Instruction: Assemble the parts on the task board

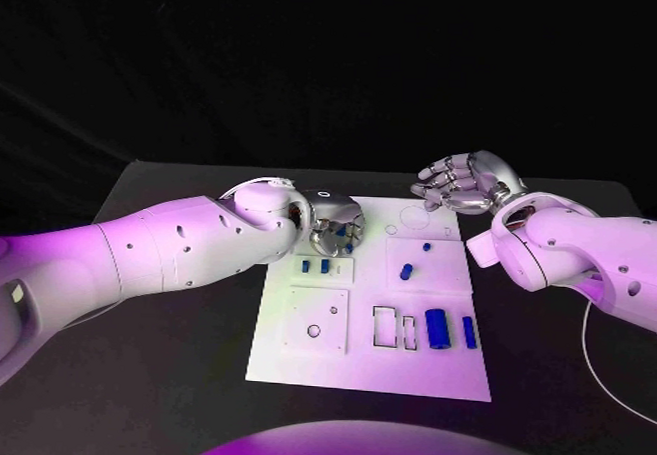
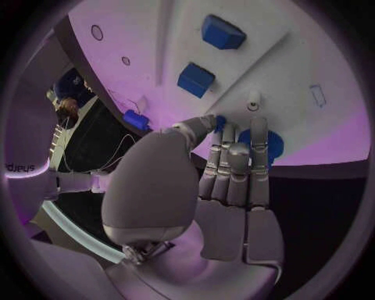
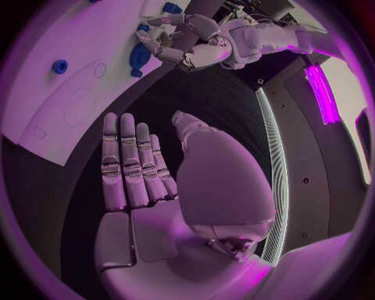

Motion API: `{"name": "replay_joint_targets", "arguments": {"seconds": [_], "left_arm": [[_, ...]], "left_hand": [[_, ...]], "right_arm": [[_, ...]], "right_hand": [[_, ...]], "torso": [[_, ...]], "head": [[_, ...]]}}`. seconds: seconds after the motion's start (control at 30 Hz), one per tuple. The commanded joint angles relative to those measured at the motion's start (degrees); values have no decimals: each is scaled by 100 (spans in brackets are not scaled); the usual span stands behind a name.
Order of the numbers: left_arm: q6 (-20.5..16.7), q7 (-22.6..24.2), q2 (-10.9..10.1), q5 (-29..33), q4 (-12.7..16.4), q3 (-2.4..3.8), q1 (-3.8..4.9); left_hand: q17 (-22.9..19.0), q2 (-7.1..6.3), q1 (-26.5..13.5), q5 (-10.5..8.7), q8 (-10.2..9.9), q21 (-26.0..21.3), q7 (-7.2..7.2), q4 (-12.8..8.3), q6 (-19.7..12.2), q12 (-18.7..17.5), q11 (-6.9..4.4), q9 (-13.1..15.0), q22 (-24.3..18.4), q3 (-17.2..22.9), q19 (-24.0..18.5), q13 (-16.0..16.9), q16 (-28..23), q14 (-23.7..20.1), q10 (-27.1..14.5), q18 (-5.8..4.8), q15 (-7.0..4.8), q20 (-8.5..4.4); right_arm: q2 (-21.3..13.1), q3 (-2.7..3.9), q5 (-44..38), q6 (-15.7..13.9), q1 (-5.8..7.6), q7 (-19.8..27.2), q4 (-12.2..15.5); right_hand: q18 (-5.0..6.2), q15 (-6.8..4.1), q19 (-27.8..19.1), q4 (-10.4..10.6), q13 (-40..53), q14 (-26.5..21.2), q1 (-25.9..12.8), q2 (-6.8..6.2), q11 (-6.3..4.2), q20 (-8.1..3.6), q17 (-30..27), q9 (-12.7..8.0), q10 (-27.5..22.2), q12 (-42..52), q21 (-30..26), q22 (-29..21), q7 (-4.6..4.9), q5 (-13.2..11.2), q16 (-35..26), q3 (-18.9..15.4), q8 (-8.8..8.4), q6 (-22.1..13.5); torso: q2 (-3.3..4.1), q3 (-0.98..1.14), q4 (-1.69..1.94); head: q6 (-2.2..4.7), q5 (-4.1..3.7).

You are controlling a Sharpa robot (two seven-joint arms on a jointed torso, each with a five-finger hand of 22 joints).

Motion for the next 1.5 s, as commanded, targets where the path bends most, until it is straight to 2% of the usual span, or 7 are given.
{"name": "replay_joint_targets", "arguments": {"seconds": [0.03,0.13,0.23,0.77,0.93,1.2,1.5], "left_arm": [[133,34,19,41,-5,-9,-12],[101,21,17,41,-17,-9,-12],[62,20,15,41,-26,-9,-12],[-233,97,-100,189,94,-4,-26],[-310,92,-266,275,295,66,-32],[-399,34,-622,394,689,248,-34],[-364,-62,-987,476,946,342,-41]], "left_hand": [[134,136,75,-49,-16,95,0,-104,95,-10,-29,9,59,80,22,15,78,116,110,83,-24,-42],[339,301,232,-92,-22,287,-8,-307,227,-2,-66,29,184,217,47,33,171,296,241,84,-72,-91],[352,336,246,-108,-59,386,-6,-398,256,-20,-64,29,253,263,26,39,184,328,264,82,-75,-105],[462,355,149,-123,-124,536,-7,-506,343,-68,-63,41,361,295,-26,52,238,446,323,82,-78,-104],[469,344,106,-123,-142,550,-3,-511,352,-90,-58,43,372,285,-37,50,245,459,328,81,-71,-100],[472,332,70,-120,-154,559,-3,-513,364,-104,-57,45,379,274,-45,49,250,469,339,81,-68,-97],[477,325,54,-119,-159,563,-5,-516,374,-111,-59,48,382,269,-49,50,254,476,348,81,-68,-95]], "right_arm": [[3,1,-26,46,-2,43,7],[3,1,-26,46,-1,44,7],[2,1,-26,44,-1,44,8],[-3,1,-26,37,-1,54,10],[-4,1,-26,37,-1,58,7],[-11,1,-26,40,-2,64,1],[-15,1,-26,47,-3,69,-9]], "right_hand": [[69,11,19,-1,-6,28,-9,29,32,20,-6,-5,-4,9,-37,-5,139,1,-14,-19,38,-28],[69,11,19,-1,-6,28,-9,29,32,20,-6,-5,-4,9,-37,-5,139,1,-14,-19,38,-28],[69,11,19,-1,-6,28,-9,29,32,20,-6,-5,-4,9,-37,-5,139,1,-14,-19,38,-28],[69,11,28,-1,-36,38,-13,35,31,21,-13,-13,-1,18,-44,-29,139,0,-29,-21,48,-29],[69,11,28,-1,-36,38,-13,35,31,21,-13,-13,-1,18,-44,-29,139,0,-29,-21,48,-29],[69,11,28,-1,-36,38,-13,35,31,21,-13,-13,-1,18,-44,-29,139,0,-29,-21,48,-29],[69,11,28,-1,-36,38,-13,35,31,21,-13,-13,-1,18,-44,-29,139,0,-29,-21,48,-29]], "torso": [[0,1,3],[-1,0,-1],[0,0,-1],[-1,-2,2],[-6,-3,6],[-11,-8,12],[-5,-8,10]], "head": [[-4,-5],[-3,-3],[-1,-5],[22,2],[38,-1],[49,7],[51,15]]}}
